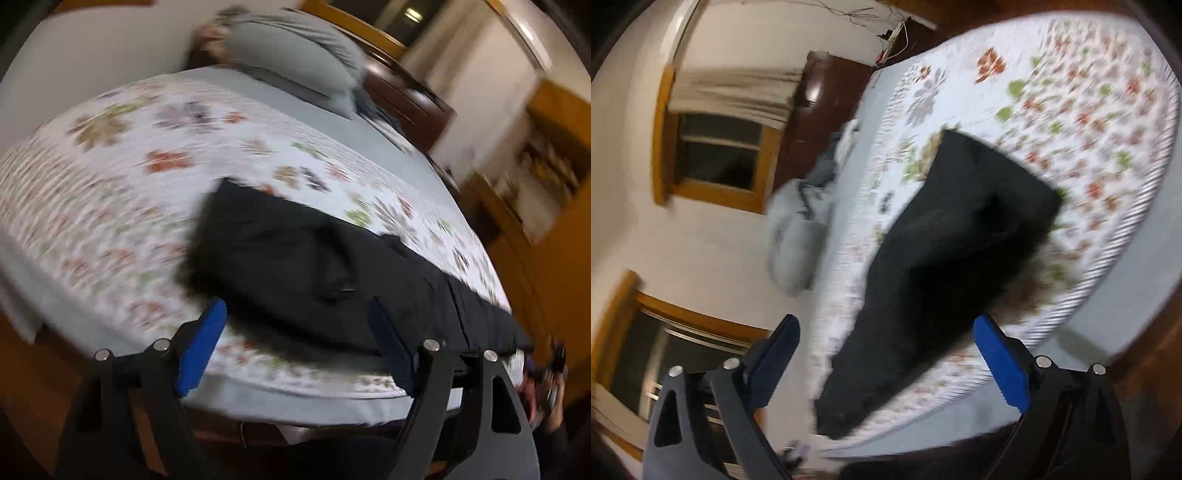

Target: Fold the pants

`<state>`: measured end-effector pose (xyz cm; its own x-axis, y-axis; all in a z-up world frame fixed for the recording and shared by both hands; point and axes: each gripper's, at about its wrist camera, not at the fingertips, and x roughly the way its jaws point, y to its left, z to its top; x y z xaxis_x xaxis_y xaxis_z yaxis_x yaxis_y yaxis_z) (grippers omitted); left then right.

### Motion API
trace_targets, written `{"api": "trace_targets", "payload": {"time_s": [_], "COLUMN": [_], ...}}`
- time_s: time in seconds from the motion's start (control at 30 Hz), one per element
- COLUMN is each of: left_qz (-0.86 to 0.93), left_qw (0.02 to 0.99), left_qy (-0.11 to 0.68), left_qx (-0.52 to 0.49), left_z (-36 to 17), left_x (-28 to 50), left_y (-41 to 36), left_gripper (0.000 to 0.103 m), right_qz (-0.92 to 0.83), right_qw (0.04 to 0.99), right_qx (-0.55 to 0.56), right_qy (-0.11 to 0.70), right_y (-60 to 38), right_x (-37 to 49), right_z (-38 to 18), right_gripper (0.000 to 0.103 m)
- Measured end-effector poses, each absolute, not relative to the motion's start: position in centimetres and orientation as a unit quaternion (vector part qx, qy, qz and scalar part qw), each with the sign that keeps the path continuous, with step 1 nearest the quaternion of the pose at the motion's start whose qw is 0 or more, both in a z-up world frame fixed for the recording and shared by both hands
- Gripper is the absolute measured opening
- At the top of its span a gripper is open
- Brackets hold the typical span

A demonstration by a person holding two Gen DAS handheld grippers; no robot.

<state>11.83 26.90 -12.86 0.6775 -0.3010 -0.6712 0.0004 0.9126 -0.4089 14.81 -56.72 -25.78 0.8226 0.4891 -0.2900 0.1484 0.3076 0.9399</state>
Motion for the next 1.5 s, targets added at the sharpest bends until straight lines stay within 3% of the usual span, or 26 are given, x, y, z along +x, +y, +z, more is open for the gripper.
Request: {"api": "trace_targets", "payload": {"time_s": [0.03, 0.1, 0.13, 0.17, 0.23, 0.27, 0.33, 0.47, 0.53, 0.67, 0.7, 0.77, 0.8, 0.93, 1.0, 1.07, 1.13, 1.17, 1.2, 1.33, 1.4, 1.47, 1.5], "left_qz": [-0.097, -0.112, -0.113, -0.108, -0.075, -0.062, -0.047, -0.035, -0.035, -0.038, -0.039, -0.054, -0.066, -0.071, -0.071, -0.063, -0.033, -0.024, -0.017, -0.029, -0.025, -0.033, -0.039], "left_qw": [0.893, 0.883, 0.877, 0.867, 0.852, 0.841, 0.827, 0.81, 0.804, 0.803, 0.805, 0.814, 0.821, 0.835, 0.838, 0.836, 0.827, 0.821, 0.814, 0.803, 0.808, 0.809, 0.814], "left_qy": [0.399, 0.422, 0.436, 0.46, 0.497, 0.517, 0.538, 0.559, 0.566, 0.568, 0.565, 0.552, 0.542, 0.53, 0.524, 0.524, 0.533, 0.536, 0.539, 0.546, 0.545, 0.533, 0.521], "left_qx": [-0.186, -0.172, -0.166, -0.159, -0.145, -0.146, -0.155, -0.175, -0.178, -0.178, -0.176, -0.172, -0.166, -0.132, -0.135, -0.149, -0.174, -0.195, -0.213, -0.237, -0.221, -0.247, -0.254], "left_z": [-13.0, -14.1, -15.0, -16.2, -18.5, -19.8, -21.2, -21.8, -21.8, -21.5, -21.5, -21.3, -21.2, -20.8, -20.6, -20.7, -20.9, -20.9, -21.0, -21.2, -20.7, -19.8, -19.2], "left_x": [12.7, 14.9, 16.0, 17.5, 19.2, 19.9, 20.6, 21.1, 21.1, 20.7, 20.6, 20.2, 19.9, 19.5, 19.4, 19.5, 19.7, 19.7, 19.8, 19.6, 19.6, 18.8, 18.1], "left_y": [26.0, 24.1, 23.3, 22.7, 22.4, 22.6, 23.1, 24.5, 25.2, 25.6, 25.6, 25.2, 24.9, 23.4, 23.3, 23.6, 25.0, 26.0, 26.9, 28.2, 27.3, 27.0, 26.8], "left_gripper": [0.088, 0.089, 0.089, 0.089, 0.084, 0.081, 0.07, 0.06, 0.05, 0.048, 0.049, 0.059, 0.068, 0.083, 0.086, 0.081, 0.049, 0.041, 0.026, 0.026, 0.028, 0.048, 0.074], "right_qz": [0.104, 0.073, 0.056, 0.042, 0.03, 0.021, 0.025, 0.097, 0.071, 0.038, 0.043, 0.048, 0.044, 0.042, 0.046, 0.034, 0.024, 0.02, 0.015, -0.005, -0.012, -0.012, -0.002], "right_qw": [0.758, 0.756, 0.755, 0.755, 0.769, 0.789, 0.823, 0.929, 0.897, 0.848, 0.843, 0.831, 0.829, 0.824, 0.805, 0.799, 0.805, 0.807, 0.808, 0.797, 0.796, 0.804, 0.806], "right_qx": [0.58, 0.577, 0.573, 0.567, 0.532, 0.495, 0.434, 0.269, 0.326, 0.386, 0.404, 0.432, 0.437, 0.453, 0.492, 0.499, 0.488, 0.484, 0.482, 0.478, 0.472, 0.461, 0.461], "right_qy": [0.279, 0.299, 0.313, 0.327, 0.354, 0.364, 0.365, 0.234, 0.289, 0.36, 0.353, 0.347, 0.346, 0.339, 0.329, 0.332, 0.336, 0.337, 0.339, 0.369, 0.377, 0.376, 0.371], "right_y": [-56.8, -56.9, -57.0, -57.1, -57.0, -56.6, -55.8, -53.0, -54.6, -56.3, -56.5, -56.6, -56.6, -57.2, -58.1, -58.5, -58.0, -58.0, -57.9, -57.6, -57.4, -57.1, -56.9], "right_x": [15.5, 17.7, 18.7, 20.0, 22.1, 23.3, 24.8, 23.5, 24.5, 24.1, 23.5, 22.6, 22.1, 20.7, 20.6, 20.4, 19.9, 19.8, 19.6, 19.9, 20.0, 20.2, 20.2], "right_z": [-25.7, -25.9, -26.2, -26.6, -26.6, -26.0, -24.3, -19.5, -23.5, -29.6, -29.8, -29.5, -29.2, -28.1, -28.3, -28.3, -27.9, -27.9, -28.0, -30.5, -31.1, -30.6, -30.3], "right_gripper": [0.097, 0.095, 0.084, 0.062, 0.032, 0.021, 0.013, 0.01, 0.011, 0.021, 0.025, 0.047, 0.048, 0.048, 0.041, 0.007, 0.007, 0.006, 0.006, 0.005, 0.005, 0.01, 0.015]}}
